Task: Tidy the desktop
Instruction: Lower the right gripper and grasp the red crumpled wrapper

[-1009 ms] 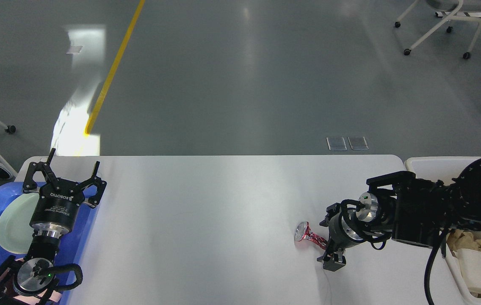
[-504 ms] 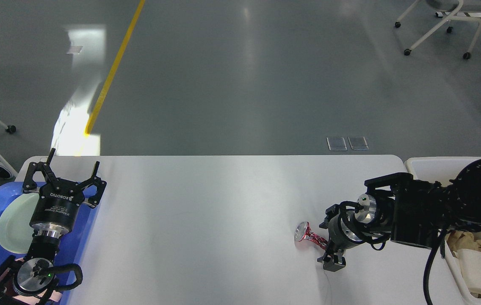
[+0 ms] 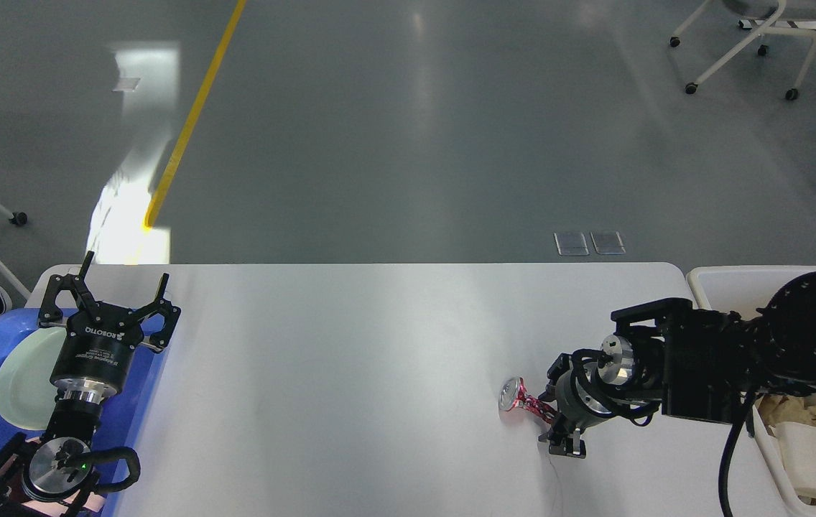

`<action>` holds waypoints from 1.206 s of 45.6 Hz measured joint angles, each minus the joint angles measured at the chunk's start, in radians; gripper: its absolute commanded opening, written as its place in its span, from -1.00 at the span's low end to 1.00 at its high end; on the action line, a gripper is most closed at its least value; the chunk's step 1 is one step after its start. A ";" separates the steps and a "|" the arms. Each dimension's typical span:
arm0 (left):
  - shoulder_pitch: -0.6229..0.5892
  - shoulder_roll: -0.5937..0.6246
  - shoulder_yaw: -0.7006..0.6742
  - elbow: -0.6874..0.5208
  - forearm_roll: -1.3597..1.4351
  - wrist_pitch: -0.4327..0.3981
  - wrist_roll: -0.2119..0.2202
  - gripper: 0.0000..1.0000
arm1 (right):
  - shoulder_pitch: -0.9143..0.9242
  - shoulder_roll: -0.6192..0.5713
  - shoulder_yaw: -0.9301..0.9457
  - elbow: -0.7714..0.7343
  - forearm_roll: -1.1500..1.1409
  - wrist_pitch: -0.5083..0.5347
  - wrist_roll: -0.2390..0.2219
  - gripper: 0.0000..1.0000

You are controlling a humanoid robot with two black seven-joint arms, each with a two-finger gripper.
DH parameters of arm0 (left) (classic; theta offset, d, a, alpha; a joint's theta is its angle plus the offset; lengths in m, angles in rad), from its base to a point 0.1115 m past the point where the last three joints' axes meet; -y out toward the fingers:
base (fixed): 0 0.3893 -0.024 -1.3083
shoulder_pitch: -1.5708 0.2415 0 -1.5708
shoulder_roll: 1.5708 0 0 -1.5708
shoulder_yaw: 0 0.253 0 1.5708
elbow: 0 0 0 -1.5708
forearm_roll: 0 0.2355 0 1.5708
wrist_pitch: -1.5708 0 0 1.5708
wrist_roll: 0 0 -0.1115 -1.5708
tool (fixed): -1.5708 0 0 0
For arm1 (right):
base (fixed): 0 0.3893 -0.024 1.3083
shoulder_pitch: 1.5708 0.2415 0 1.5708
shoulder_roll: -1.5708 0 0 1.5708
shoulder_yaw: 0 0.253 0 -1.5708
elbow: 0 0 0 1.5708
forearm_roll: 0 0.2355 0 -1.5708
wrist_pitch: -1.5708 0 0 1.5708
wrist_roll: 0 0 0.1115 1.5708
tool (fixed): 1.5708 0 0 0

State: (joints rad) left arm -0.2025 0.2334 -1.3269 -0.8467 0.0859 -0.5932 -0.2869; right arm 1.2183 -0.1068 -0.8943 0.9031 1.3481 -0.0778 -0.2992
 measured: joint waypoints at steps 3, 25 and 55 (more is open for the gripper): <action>0.000 0.000 0.000 0.000 0.000 0.000 0.000 0.93 | 0.000 0.000 0.000 -0.001 -0.002 0.000 0.000 -0.55; 0.000 0.000 0.000 0.000 0.000 0.000 0.000 0.93 | 0.005 -0.005 0.000 0.003 -0.017 0.010 -0.002 -1.00; 0.000 0.000 0.000 0.000 0.000 0.000 0.000 0.93 | 0.070 -0.038 -0.006 0.082 -0.044 0.016 0.003 -1.00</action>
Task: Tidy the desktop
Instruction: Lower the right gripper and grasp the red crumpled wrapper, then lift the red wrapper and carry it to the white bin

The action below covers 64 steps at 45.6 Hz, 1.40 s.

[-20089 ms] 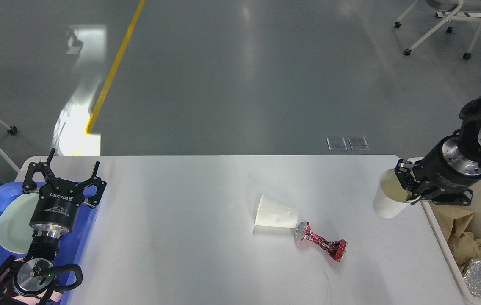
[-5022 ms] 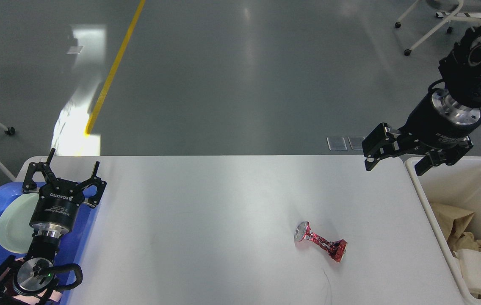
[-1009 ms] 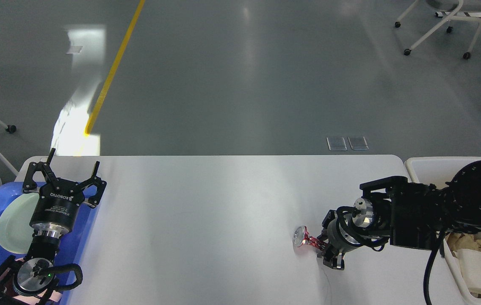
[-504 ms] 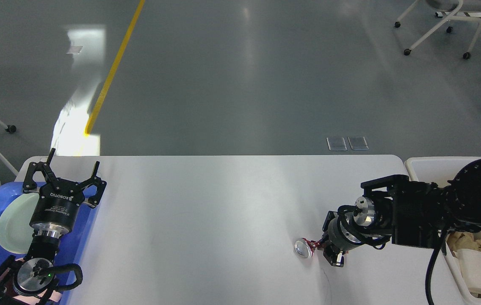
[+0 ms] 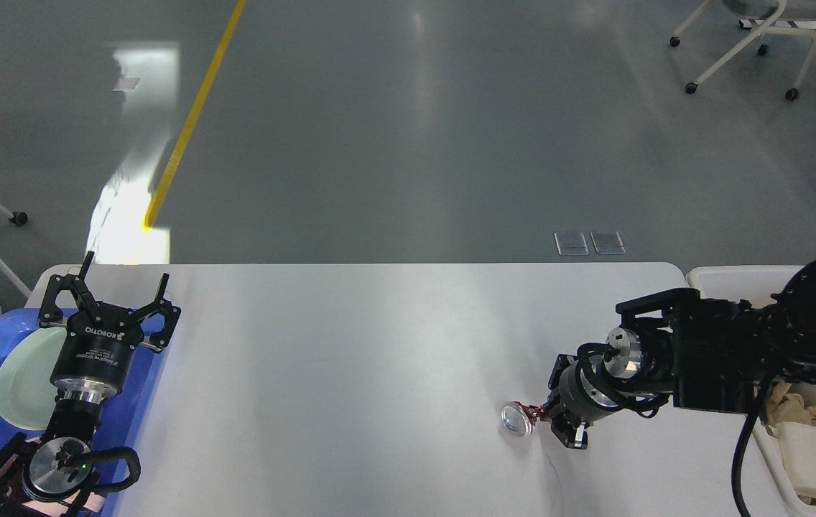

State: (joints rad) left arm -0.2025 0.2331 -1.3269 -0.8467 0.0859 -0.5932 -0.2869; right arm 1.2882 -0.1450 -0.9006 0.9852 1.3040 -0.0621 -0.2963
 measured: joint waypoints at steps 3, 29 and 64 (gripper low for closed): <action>0.000 0.000 0.000 0.000 0.000 0.000 0.000 0.93 | 0.049 -0.019 -0.007 0.051 -0.030 0.001 0.001 -1.00; 0.000 0.000 0.000 0.000 0.000 0.000 0.001 0.93 | 0.696 -0.075 -0.207 0.655 -0.731 0.166 0.007 -1.00; 0.000 0.000 0.000 0.000 0.000 0.000 0.000 0.93 | 0.863 -0.436 -0.308 0.665 -1.283 0.531 0.068 -1.00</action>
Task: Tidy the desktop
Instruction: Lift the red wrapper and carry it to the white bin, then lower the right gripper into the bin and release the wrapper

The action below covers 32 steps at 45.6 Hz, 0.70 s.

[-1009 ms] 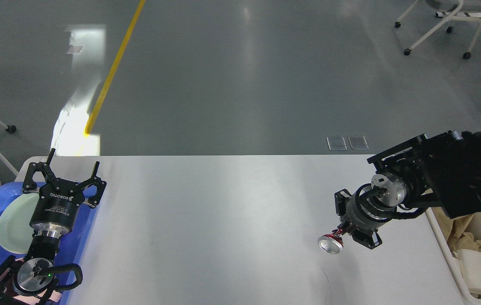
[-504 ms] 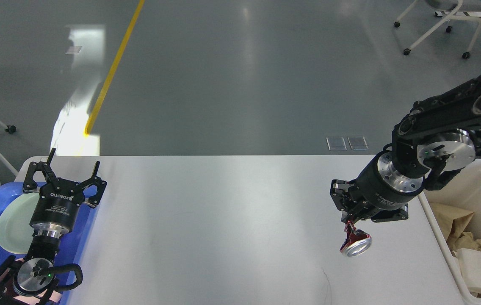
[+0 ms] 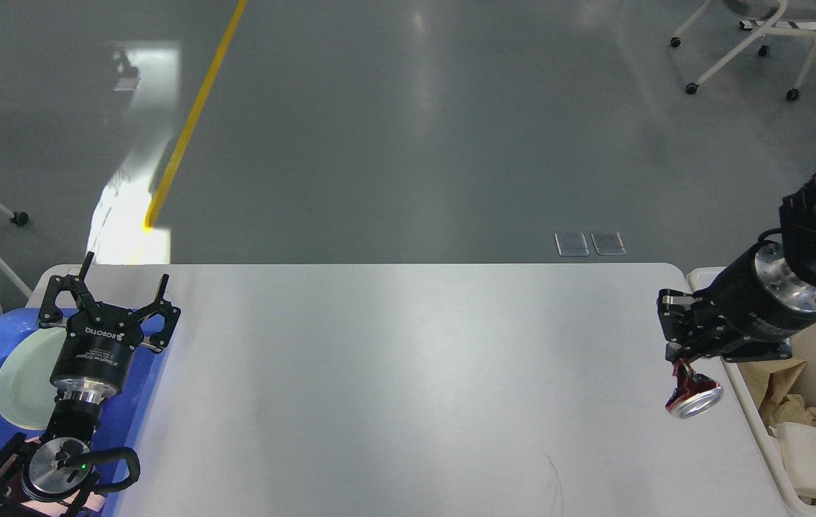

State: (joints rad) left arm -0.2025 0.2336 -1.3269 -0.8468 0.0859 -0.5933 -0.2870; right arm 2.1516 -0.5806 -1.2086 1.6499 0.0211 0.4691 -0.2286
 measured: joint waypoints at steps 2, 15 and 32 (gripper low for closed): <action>0.000 0.000 0.000 0.000 0.000 0.000 0.000 0.93 | -0.039 -0.041 -0.003 -0.045 -0.034 -0.001 0.000 -1.00; 0.002 0.000 0.000 0.000 0.000 0.000 -0.002 0.93 | -0.317 -0.234 0.020 -0.378 -0.186 0.001 0.020 -1.00; 0.002 0.000 0.000 0.000 0.000 0.000 -0.002 0.93 | -0.994 -0.181 0.416 -0.961 -0.204 -0.089 0.065 -1.00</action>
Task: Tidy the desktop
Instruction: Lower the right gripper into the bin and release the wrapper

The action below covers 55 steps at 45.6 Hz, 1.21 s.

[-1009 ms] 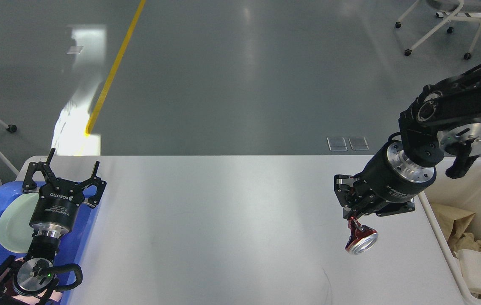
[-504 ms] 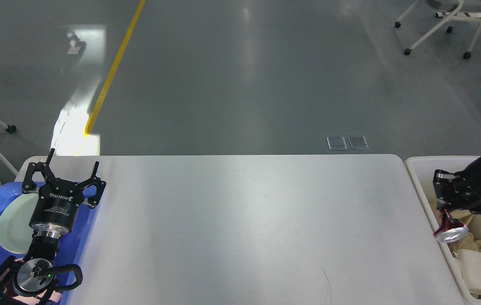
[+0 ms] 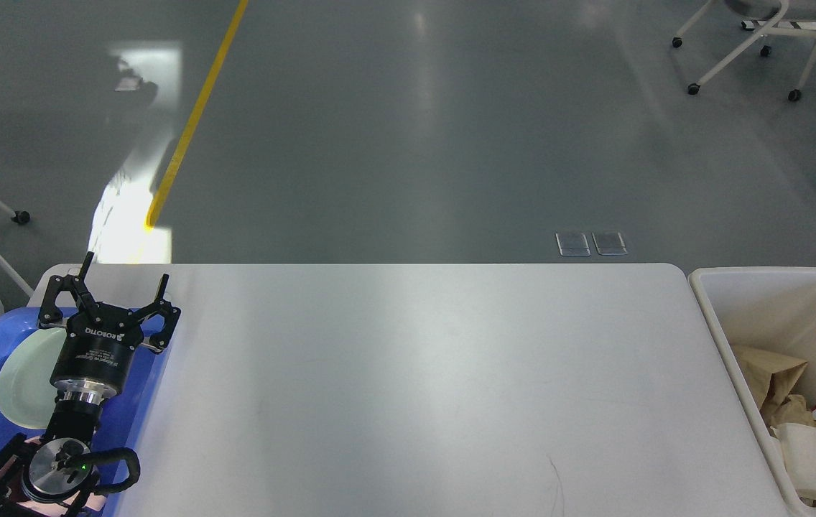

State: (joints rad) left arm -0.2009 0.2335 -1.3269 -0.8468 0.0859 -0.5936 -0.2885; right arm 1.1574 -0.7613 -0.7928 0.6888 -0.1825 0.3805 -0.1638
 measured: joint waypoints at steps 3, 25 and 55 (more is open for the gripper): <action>0.000 0.000 0.000 0.000 0.000 0.000 0.000 0.93 | -0.104 0.048 0.055 -0.097 0.000 -0.030 0.000 -1.00; -0.002 0.000 0.000 0.000 0.000 0.001 0.000 0.93 | -0.560 0.373 0.130 -0.470 0.018 -0.511 -0.006 -1.00; -0.002 0.000 0.000 0.000 0.000 0.001 0.001 0.93 | -0.570 0.378 0.124 -0.464 0.018 -0.603 -0.006 1.00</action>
State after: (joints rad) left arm -0.2025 0.2337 -1.3269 -0.8468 0.0859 -0.5929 -0.2871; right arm 0.5875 -0.3834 -0.6687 0.2245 -0.1649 -0.2222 -0.1703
